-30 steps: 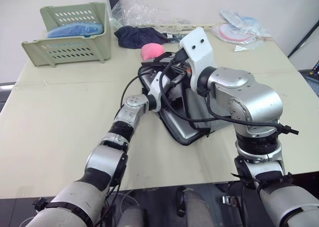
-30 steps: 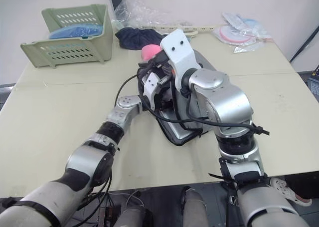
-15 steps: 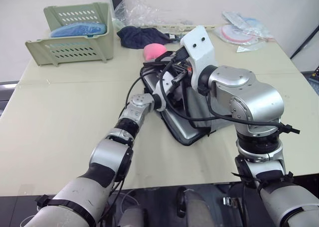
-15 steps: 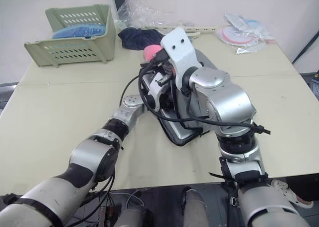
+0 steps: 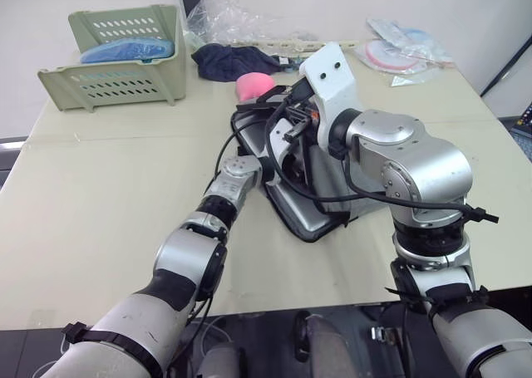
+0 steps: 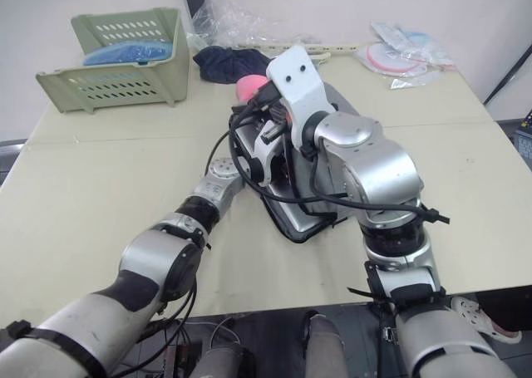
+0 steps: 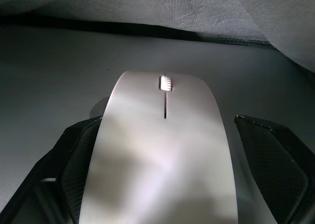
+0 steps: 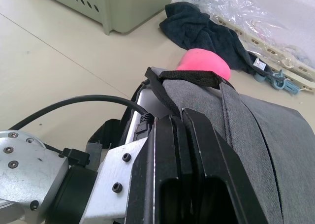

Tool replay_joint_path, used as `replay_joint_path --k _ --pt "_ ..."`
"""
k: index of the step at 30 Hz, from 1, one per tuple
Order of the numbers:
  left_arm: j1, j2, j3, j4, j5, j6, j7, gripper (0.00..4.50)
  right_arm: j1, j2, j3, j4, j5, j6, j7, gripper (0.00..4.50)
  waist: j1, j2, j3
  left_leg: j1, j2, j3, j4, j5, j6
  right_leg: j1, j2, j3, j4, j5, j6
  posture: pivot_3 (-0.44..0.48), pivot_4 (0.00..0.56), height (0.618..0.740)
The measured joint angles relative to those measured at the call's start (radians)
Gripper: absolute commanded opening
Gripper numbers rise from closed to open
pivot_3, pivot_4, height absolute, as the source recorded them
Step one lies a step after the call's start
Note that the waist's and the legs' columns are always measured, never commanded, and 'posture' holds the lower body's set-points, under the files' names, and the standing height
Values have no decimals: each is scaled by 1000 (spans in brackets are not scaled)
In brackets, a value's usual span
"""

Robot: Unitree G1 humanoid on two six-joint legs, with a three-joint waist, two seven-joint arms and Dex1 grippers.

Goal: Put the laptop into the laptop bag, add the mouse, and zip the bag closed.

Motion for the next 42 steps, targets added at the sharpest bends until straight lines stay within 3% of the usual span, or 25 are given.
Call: replay_joint_path --k 12,21,34,42 --pt "27 24 0 -53 2 12 -38 4464 1 0 0 0 0 0 0 0 -5 0 0 0 0 0 0 0 0 0 0 0 0 0 0 0 150 740" --pt "135 77 -1 -248 -8 77 -81 4464 5 -2 0 0 0 -3 0 0 -4 0 0 0 0 -1 0 0 0 0 0 0 0 0 0 0 150 740" --pt "449 226 -12 -880 -60 449 -101 4464 31 -4 4 0 1 -29 0 0 -6 0 0 0 1 -1 0 0 0 -1 0 0 0 0 0 0 150 740" --pt "584 389 77 -1317 -237 790 -125 4464 59 -5 7 4 1 -54 0 0 -5 1 0 -1 1 -2 0 0 0 -1 0 2 0 0 0 0 150 740"
